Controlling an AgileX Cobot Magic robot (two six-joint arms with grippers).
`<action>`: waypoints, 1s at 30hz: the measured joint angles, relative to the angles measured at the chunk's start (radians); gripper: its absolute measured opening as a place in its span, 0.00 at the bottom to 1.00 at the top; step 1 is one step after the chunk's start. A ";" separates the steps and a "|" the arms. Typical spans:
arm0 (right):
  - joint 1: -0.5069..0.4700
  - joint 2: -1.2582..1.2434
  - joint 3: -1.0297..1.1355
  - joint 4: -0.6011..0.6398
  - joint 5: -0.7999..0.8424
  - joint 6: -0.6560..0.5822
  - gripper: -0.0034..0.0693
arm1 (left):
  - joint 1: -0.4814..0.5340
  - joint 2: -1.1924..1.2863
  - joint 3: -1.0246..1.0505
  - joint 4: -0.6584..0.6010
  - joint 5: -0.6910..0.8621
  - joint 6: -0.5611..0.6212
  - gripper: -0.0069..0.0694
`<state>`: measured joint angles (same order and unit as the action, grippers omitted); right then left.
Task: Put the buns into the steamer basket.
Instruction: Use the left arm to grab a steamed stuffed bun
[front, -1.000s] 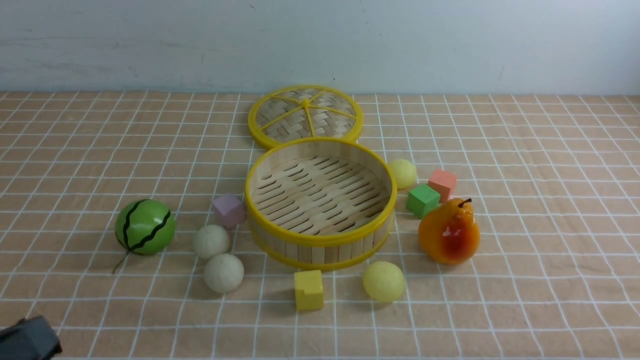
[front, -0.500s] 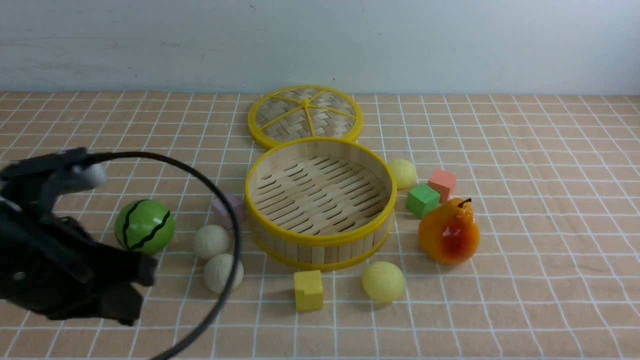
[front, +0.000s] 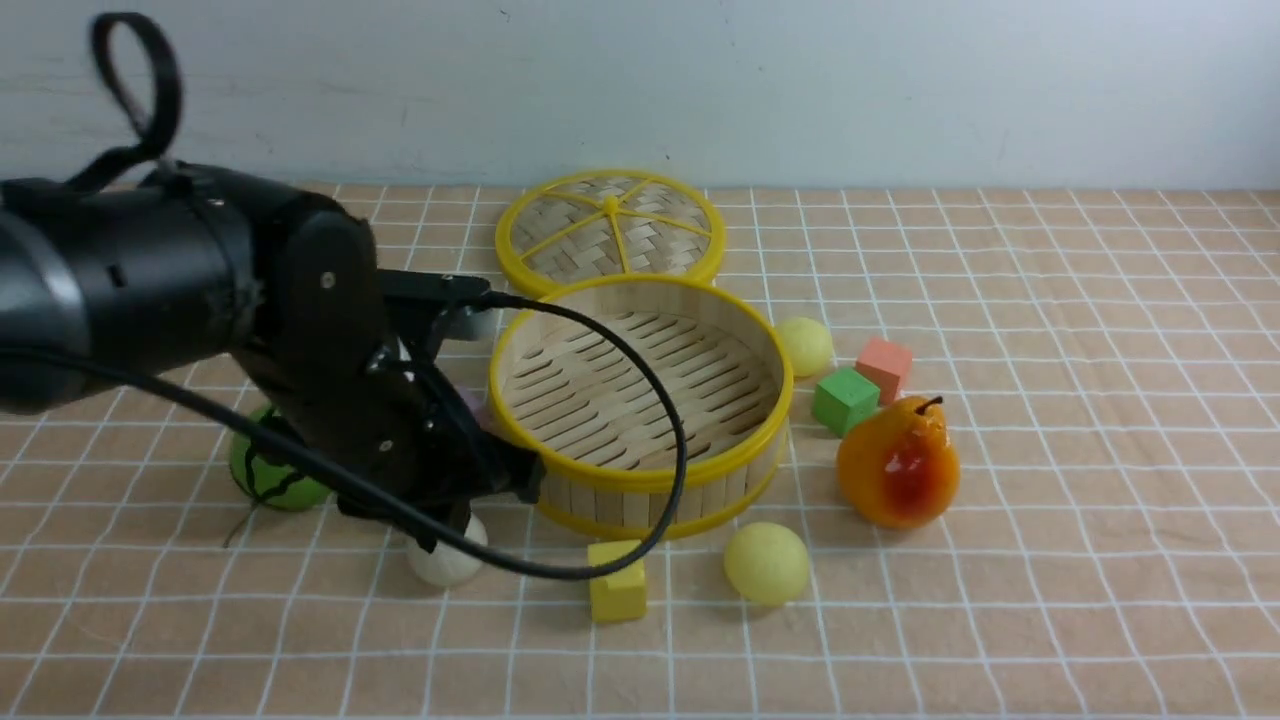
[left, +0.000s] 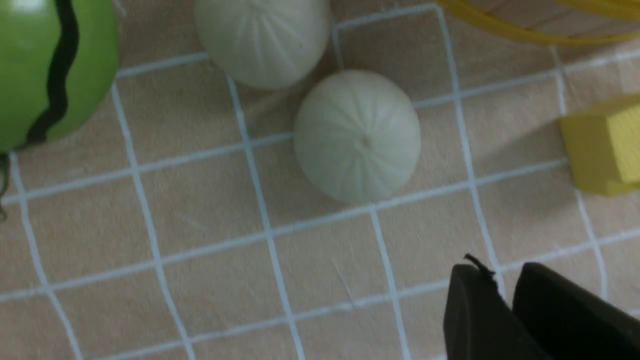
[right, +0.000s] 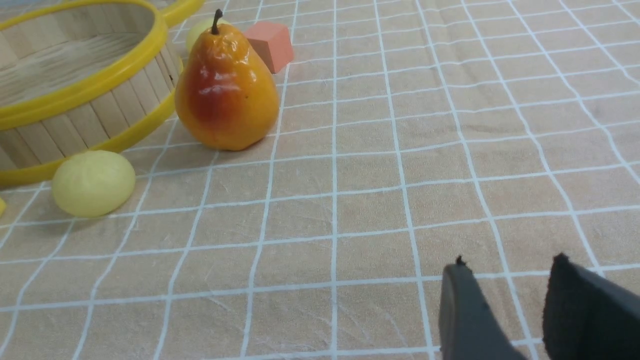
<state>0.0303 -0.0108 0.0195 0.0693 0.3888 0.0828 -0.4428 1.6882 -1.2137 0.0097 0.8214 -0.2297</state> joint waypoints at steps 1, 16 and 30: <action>0.000 0.000 0.000 0.000 0.000 0.000 0.38 | 0.000 0.039 -0.024 0.027 0.000 0.000 0.37; 0.000 0.000 0.000 0.000 0.000 0.000 0.38 | 0.053 0.189 -0.085 0.059 -0.060 -0.003 0.49; 0.000 0.000 0.000 0.000 0.000 0.000 0.38 | 0.051 0.222 -0.093 0.026 -0.039 -0.002 0.17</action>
<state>0.0303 -0.0108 0.0195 0.0693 0.3888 0.0828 -0.3919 1.9099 -1.3066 0.0354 0.7829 -0.2316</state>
